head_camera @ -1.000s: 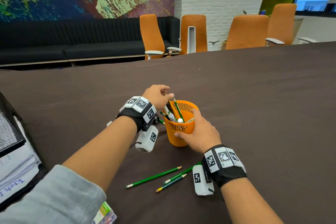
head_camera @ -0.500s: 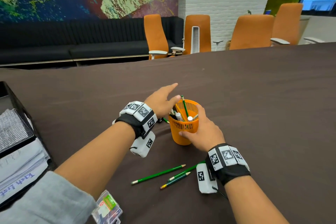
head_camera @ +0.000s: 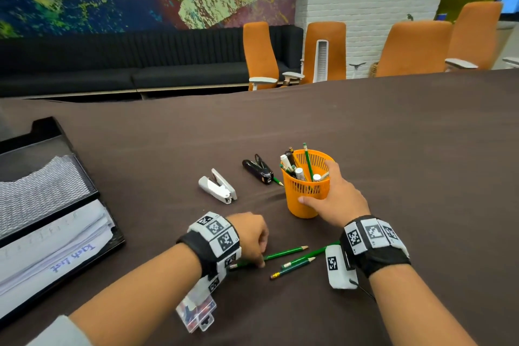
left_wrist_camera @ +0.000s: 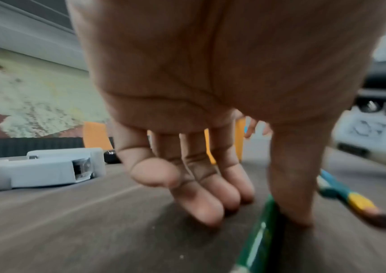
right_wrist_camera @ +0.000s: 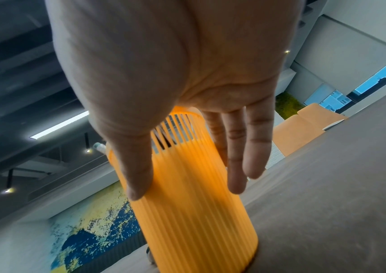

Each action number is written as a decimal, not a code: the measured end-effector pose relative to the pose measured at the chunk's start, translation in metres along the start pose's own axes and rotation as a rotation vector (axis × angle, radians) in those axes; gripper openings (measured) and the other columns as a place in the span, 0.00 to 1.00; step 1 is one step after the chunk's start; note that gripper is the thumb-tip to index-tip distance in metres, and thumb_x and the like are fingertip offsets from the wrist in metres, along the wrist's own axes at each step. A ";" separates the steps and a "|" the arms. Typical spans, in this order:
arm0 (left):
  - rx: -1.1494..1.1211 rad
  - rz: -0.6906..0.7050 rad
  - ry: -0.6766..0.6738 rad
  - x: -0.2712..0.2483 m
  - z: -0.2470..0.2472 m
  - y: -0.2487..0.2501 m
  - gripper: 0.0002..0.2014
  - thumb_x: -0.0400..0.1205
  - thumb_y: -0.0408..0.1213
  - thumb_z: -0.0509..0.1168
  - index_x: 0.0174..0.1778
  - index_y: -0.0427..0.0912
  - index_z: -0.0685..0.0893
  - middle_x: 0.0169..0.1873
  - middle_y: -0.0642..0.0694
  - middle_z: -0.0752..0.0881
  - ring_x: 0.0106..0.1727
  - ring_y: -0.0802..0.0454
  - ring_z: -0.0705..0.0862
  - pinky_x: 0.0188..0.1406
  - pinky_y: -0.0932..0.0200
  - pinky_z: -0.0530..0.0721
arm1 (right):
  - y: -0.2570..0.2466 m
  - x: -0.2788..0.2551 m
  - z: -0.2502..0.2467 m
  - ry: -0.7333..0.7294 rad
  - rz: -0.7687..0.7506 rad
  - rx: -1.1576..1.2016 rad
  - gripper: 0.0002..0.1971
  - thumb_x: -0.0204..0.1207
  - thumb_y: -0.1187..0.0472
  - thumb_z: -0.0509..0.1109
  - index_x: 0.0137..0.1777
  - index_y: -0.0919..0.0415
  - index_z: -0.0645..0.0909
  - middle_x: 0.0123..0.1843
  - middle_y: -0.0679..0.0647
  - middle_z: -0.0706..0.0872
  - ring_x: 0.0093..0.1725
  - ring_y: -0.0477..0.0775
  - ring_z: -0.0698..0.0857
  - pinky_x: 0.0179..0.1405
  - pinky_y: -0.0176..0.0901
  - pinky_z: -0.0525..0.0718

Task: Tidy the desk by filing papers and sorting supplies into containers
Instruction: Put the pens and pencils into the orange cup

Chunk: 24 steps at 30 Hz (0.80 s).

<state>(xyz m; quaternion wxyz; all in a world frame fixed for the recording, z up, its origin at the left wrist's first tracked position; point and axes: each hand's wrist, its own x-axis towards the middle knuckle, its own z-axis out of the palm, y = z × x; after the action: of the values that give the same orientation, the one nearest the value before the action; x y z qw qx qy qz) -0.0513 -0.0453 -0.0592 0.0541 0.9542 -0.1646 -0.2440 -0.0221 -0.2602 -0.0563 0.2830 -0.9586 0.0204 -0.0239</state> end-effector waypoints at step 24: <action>-0.167 0.000 0.600 0.006 -0.162 0.001 0.04 0.78 0.47 0.74 0.46 0.57 0.92 0.37 0.63 0.84 0.47 0.59 0.83 0.48 0.61 0.78 | 0.002 0.001 0.003 0.025 -0.017 0.006 0.50 0.66 0.36 0.77 0.81 0.43 0.49 0.74 0.54 0.78 0.69 0.64 0.80 0.63 0.59 0.81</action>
<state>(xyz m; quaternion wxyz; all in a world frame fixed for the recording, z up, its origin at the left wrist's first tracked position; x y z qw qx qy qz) 0.0313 -0.0441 0.0797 0.1785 0.9759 -0.1206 0.0360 -0.0208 -0.2603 -0.0597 0.2852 -0.9576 0.0158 -0.0382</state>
